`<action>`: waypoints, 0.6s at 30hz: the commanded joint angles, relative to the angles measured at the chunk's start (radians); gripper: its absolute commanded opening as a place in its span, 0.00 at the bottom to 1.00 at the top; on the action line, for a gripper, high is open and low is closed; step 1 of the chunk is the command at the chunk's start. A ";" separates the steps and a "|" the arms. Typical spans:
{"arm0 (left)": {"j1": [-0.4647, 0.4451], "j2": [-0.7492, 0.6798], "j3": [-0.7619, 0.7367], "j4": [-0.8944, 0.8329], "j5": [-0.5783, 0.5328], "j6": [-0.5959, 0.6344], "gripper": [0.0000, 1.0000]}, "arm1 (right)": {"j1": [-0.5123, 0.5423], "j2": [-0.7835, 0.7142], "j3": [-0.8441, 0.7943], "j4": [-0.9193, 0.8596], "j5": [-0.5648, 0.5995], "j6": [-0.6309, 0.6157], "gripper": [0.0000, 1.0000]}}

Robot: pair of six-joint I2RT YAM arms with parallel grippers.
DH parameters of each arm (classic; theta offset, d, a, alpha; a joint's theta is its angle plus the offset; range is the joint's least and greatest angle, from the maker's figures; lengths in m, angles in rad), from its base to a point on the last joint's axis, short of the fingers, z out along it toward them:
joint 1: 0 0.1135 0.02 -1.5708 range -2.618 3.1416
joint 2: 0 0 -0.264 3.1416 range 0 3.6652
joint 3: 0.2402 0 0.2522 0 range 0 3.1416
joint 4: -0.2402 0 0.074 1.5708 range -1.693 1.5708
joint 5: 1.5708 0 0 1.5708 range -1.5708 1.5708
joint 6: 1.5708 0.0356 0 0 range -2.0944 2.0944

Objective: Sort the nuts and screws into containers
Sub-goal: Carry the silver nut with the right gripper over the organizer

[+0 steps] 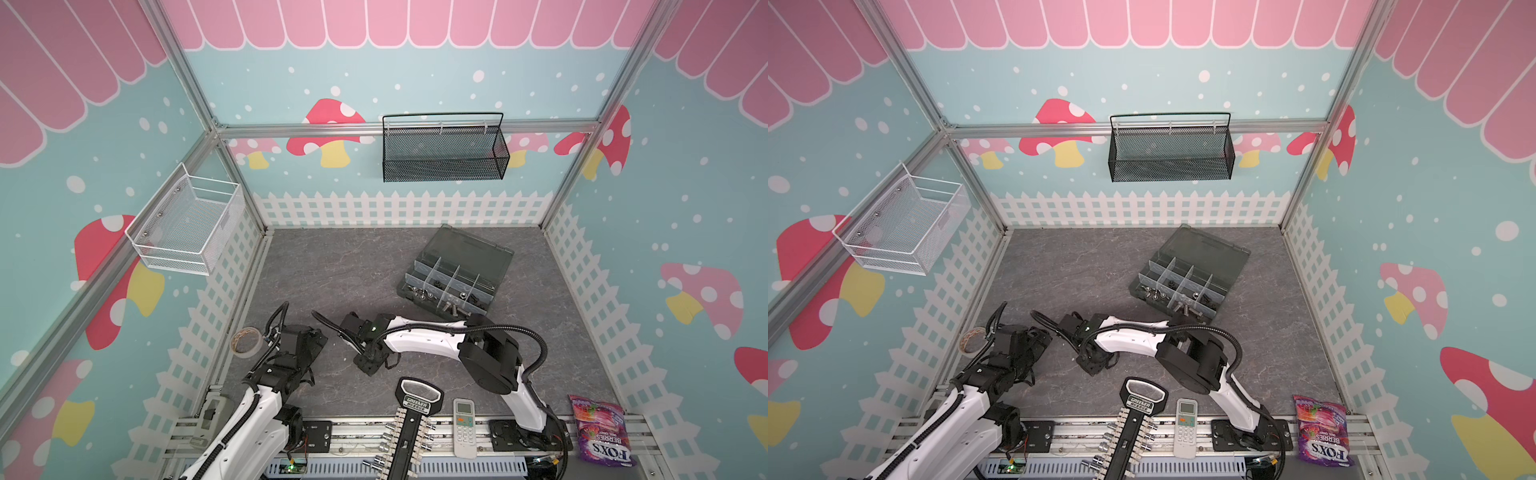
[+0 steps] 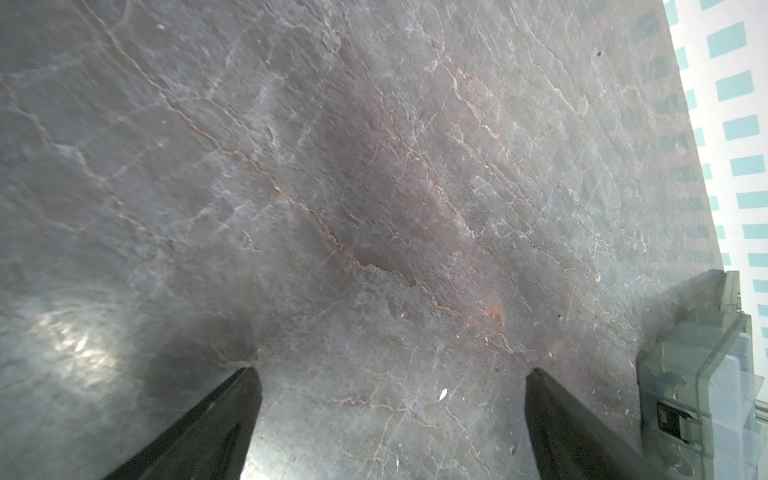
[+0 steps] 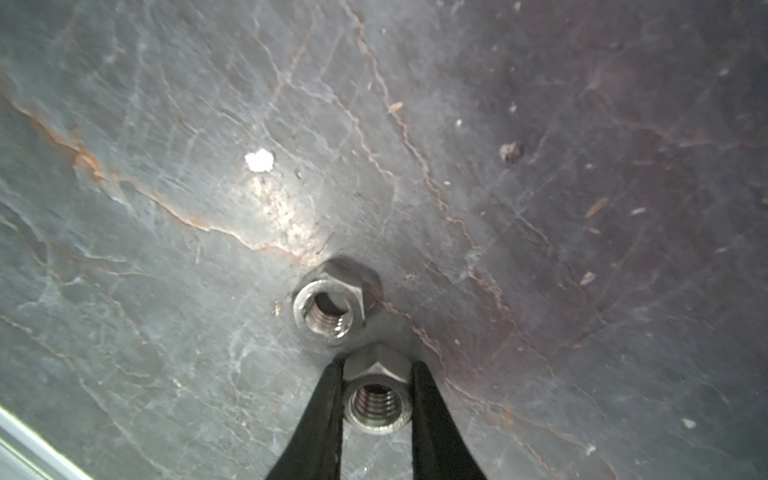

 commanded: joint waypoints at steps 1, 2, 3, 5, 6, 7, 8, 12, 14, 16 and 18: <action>0.008 -0.012 -0.010 -0.002 0.000 -0.024 1.00 | -0.021 -0.031 -0.037 -0.063 0.068 0.016 0.14; 0.008 -0.013 -0.011 -0.003 0.000 -0.024 1.00 | -0.029 -0.042 -0.039 -0.063 0.076 0.018 0.13; 0.008 -0.014 -0.011 -0.003 0.000 -0.024 1.00 | -0.038 -0.055 -0.043 -0.063 0.085 0.021 0.13; 0.008 -0.016 -0.011 -0.004 0.000 -0.024 1.00 | -0.056 -0.081 -0.052 -0.063 0.100 0.028 0.13; 0.010 -0.017 -0.010 -0.004 0.000 -0.025 1.00 | -0.067 -0.095 -0.057 -0.064 0.110 0.031 0.12; 0.008 -0.017 -0.010 -0.004 0.000 -0.026 1.00 | -0.077 -0.109 -0.061 -0.064 0.120 0.032 0.12; 0.008 -0.016 -0.011 -0.004 0.000 -0.025 1.00 | -0.087 -0.122 -0.066 -0.063 0.132 0.034 0.12; 0.008 -0.016 -0.009 -0.004 0.000 -0.025 1.00 | -0.148 -0.180 -0.090 -0.060 0.162 0.037 0.11; 0.008 -0.016 -0.009 -0.004 0.001 -0.025 1.00 | -0.181 -0.208 -0.105 -0.060 0.187 0.036 0.11; 0.008 -0.016 -0.009 -0.004 0.000 -0.024 1.00 | -0.222 -0.241 -0.121 -0.059 0.211 0.034 0.11; 0.008 -0.016 -0.009 -0.003 0.000 -0.024 1.00 | -0.261 -0.285 -0.137 -0.059 0.233 0.031 0.11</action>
